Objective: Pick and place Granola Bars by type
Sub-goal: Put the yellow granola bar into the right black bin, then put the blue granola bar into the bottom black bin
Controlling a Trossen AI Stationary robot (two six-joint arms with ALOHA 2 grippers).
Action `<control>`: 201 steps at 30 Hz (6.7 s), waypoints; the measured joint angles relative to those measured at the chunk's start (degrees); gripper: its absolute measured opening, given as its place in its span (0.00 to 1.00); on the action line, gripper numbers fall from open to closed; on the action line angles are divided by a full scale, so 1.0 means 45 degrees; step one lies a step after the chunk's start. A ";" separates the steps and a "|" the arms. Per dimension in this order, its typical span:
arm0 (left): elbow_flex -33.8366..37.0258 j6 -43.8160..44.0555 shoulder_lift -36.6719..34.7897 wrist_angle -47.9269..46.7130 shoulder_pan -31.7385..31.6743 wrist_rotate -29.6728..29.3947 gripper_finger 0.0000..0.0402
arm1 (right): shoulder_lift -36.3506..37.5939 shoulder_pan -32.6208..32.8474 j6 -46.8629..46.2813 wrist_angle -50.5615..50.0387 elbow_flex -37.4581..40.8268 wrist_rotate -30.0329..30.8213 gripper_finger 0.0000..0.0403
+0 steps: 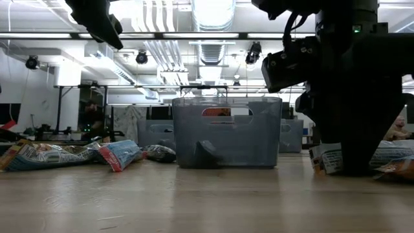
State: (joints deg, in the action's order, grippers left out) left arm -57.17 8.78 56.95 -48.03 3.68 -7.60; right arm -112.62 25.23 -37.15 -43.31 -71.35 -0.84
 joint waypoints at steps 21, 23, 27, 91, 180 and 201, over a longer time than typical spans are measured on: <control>0.0000 -0.0044 -0.0005 -0.0001 -0.0010 0.0000 0.00 | 0.1124 0.0025 0.0245 -0.0546 0.0144 -0.0309 0.14; 0.0000 -0.0044 -0.0005 -0.0010 -0.0005 0.0000 0.00 | 0.1421 -0.0005 0.0238 -0.0924 0.0177 -0.0175 0.14; 0.0000 -0.0044 -0.0005 0.0002 -0.0007 0.0000 0.00 | 0.2179 -0.0062 0.0188 -0.1458 0.0217 -0.0087 0.13; 0.0019 0.0171 -0.0005 0.0005 -0.0019 0.0000 0.00 | 0.9784 -1.3179 -0.0908 -0.0866 -0.0570 -0.0046 0.13; 0.0020 0.0481 -0.0005 0.0005 -0.0029 -0.0005 0.00 | 0.3266 -1.5324 -0.0316 0.0379 -0.0746 -0.1598 0.47; 0.0019 0.0481 0.0000 0.0010 -0.0044 -0.0005 0.00 | 0.5744 -1.4313 0.1113 0.0181 -0.0764 -0.1972 0.05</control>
State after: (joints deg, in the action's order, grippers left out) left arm -57.08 10.94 56.95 -47.99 3.49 -7.62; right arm -86.77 -39.18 -32.14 -42.49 -74.78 -9.72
